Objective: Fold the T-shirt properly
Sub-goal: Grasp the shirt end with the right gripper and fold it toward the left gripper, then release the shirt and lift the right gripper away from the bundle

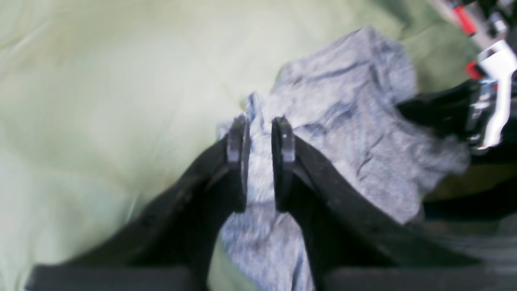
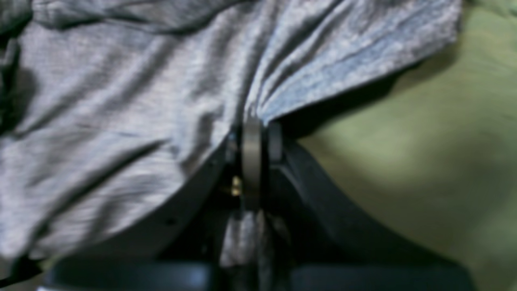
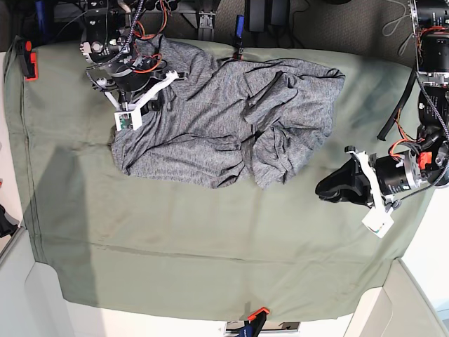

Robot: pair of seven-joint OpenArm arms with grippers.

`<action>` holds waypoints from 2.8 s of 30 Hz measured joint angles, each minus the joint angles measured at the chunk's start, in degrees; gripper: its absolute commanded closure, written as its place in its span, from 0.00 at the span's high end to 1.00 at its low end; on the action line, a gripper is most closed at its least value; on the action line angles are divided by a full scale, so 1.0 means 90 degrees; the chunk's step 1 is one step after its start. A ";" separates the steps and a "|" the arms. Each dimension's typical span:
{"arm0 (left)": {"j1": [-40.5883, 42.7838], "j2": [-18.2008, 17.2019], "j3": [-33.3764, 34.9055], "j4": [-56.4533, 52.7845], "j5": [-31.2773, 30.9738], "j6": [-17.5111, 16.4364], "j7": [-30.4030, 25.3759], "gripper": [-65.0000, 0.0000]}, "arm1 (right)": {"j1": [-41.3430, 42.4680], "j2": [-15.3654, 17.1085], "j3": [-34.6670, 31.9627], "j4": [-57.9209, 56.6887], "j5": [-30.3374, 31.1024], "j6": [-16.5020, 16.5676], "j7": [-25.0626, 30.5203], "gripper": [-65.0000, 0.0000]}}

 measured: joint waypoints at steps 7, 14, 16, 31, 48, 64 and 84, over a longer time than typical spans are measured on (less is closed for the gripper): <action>0.0879 0.0000 0.0007 -0.0134 0.1460 0.0002 -0.0753 0.16 | 0.0044 -0.0330 -0.0284 0.0716 0.0845 0.0857 0.0024 0.00; 0.1537 0.0053 0.0010 -0.0685 0.1792 0.0007 -0.1076 0.16 | 0.0486 -0.0636 -0.1413 0.0726 0.0699 0.0882 -0.0015 0.00; 0.1693 0.0087 0.0017 -0.0690 0.1698 0.0005 -0.1103 0.16 | 0.0663 -0.0634 -0.1807 0.0726 0.0449 0.0882 -0.0010 0.00; 0.1919 0.0889 0.0165 -0.0670 0.1452 0.0005 -0.1217 0.16 | 0.2159 -0.0583 -0.3043 -0.0976 0.0313 0.1090 0.0408 0.00; 0.1897 -0.0372 -0.0549 -0.0461 0.0631 0.0010 -0.0335 0.39 | 0.2924 -0.0571 -0.4879 -0.1906 0.0488 0.1088 0.0512 0.48; 0.1899 -0.0372 -0.0826 -0.0461 0.0636 0.0010 -0.0338 0.39 | 0.2902 -0.0583 -0.4041 -0.0250 -0.0697 0.0253 -0.0432 0.49; 0.1899 -0.0372 -0.0826 -0.0459 0.0656 0.0010 -0.0549 0.39 | 0.1751 -0.0583 -0.1812 -0.0447 -0.0393 0.0413 -0.0279 0.00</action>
